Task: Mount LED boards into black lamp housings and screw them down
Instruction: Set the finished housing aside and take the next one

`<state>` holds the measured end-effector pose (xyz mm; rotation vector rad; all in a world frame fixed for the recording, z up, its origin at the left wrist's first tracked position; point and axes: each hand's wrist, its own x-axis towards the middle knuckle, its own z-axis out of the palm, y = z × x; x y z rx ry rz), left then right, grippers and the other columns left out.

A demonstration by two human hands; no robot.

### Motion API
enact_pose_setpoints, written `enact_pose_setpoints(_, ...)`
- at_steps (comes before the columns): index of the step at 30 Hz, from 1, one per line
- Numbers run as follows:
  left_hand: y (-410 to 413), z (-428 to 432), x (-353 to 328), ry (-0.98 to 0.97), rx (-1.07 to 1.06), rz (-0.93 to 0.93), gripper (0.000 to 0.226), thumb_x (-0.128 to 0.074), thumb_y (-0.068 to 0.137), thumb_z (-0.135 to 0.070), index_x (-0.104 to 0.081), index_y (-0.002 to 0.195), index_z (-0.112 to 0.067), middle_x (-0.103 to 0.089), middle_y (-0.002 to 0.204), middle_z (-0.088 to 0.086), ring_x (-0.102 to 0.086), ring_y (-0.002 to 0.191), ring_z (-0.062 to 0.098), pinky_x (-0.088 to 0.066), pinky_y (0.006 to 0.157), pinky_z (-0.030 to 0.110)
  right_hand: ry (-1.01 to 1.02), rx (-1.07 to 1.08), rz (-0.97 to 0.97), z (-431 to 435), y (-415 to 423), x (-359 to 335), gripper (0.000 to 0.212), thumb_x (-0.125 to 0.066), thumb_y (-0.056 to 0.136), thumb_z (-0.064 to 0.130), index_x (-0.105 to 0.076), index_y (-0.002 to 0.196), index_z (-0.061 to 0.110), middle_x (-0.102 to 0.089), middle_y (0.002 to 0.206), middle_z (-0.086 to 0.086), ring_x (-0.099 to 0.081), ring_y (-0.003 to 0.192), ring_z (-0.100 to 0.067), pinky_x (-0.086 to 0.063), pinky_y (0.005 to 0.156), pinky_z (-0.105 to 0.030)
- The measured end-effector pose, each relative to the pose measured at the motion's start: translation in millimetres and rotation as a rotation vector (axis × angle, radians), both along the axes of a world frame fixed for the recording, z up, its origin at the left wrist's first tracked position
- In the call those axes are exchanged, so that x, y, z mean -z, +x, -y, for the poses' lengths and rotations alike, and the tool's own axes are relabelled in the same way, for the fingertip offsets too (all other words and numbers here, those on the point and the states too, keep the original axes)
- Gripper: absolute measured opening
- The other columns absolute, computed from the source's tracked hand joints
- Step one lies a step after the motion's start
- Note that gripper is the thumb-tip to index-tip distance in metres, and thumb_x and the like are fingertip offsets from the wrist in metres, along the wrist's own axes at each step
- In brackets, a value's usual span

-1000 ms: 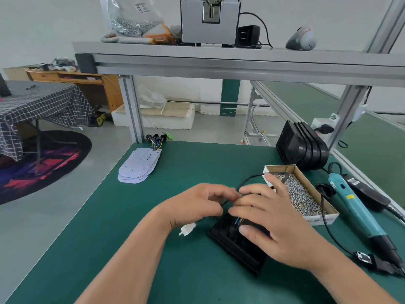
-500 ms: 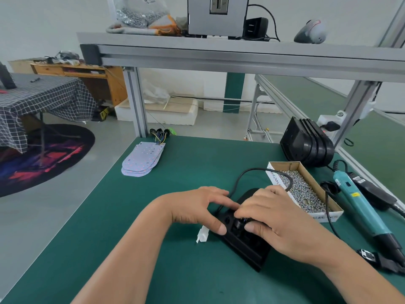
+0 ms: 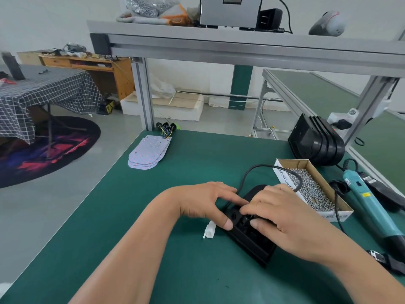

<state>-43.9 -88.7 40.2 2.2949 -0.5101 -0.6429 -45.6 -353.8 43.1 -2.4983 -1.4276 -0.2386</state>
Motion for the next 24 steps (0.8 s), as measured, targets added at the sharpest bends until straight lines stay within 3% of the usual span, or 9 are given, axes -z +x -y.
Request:
enact_pose_setpoints(6, 0, 0, 0, -0.006, -0.005, 0.002, 0.067, -0.084, 0.089, -0.036, -0.053, 0.140, -0.066, -0.025, 0.173, -0.015, -0.009, 0.155, -0.008, -0.009, 0.125, 0.033, 0.020, 0.007, -0.104, 2, 5, 3, 0.027, -0.059, 0.102, 0.038, -0.072, 0.124, 0.034, -0.061, 0.100, 0.022, -0.054, 0.099, -0.004, -0.042, 0.093, -0.040)
enact_pose_setpoints(14, 1, 1, 1, 0.000, -0.021, 0.007, 0.067, -0.085, 0.088, -0.038, -0.054, 0.139, -0.067, -0.026, 0.172, -0.017, -0.011, 0.154, -0.007, -0.010, 0.120, 0.029, 0.094, -0.002, -0.138, -7, 2, 6, 0.024, -0.067, 0.097, 0.031, -0.077, 0.118, 0.028, -0.062, 0.089, 0.014, -0.057, 0.090, -0.011, -0.046, 0.089, -0.041)
enact_pose_setpoints(21, 1, 2, 2, -0.012, -0.024, 0.023, 0.066, -0.085, 0.087, -0.036, -0.054, 0.135, -0.068, -0.028, 0.172, -0.012, -0.015, 0.154, -0.006, -0.010, 0.116, 0.026, 0.013, 0.011, -0.152, -8, -4, 0, 0.027, -0.066, 0.097, 0.030, -0.075, 0.123, 0.029, -0.059, 0.092, 0.015, -0.053, 0.093, -0.011, -0.040, 0.093, -0.032)
enact_pose_setpoints(24, 2, 2, 2, -0.004, -0.022, 0.028, 0.065, -0.085, 0.088, -0.037, -0.054, 0.137, -0.067, -0.028, 0.172, -0.012, -0.015, 0.155, -0.003, -0.011, 0.116, 0.027, -0.032, 0.043, -0.169, -9, -6, -4, 0.031, -0.062, 0.096, 0.039, -0.073, 0.124, 0.032, -0.058, 0.095, 0.016, -0.051, 0.097, -0.007, -0.037, 0.097, -0.031)
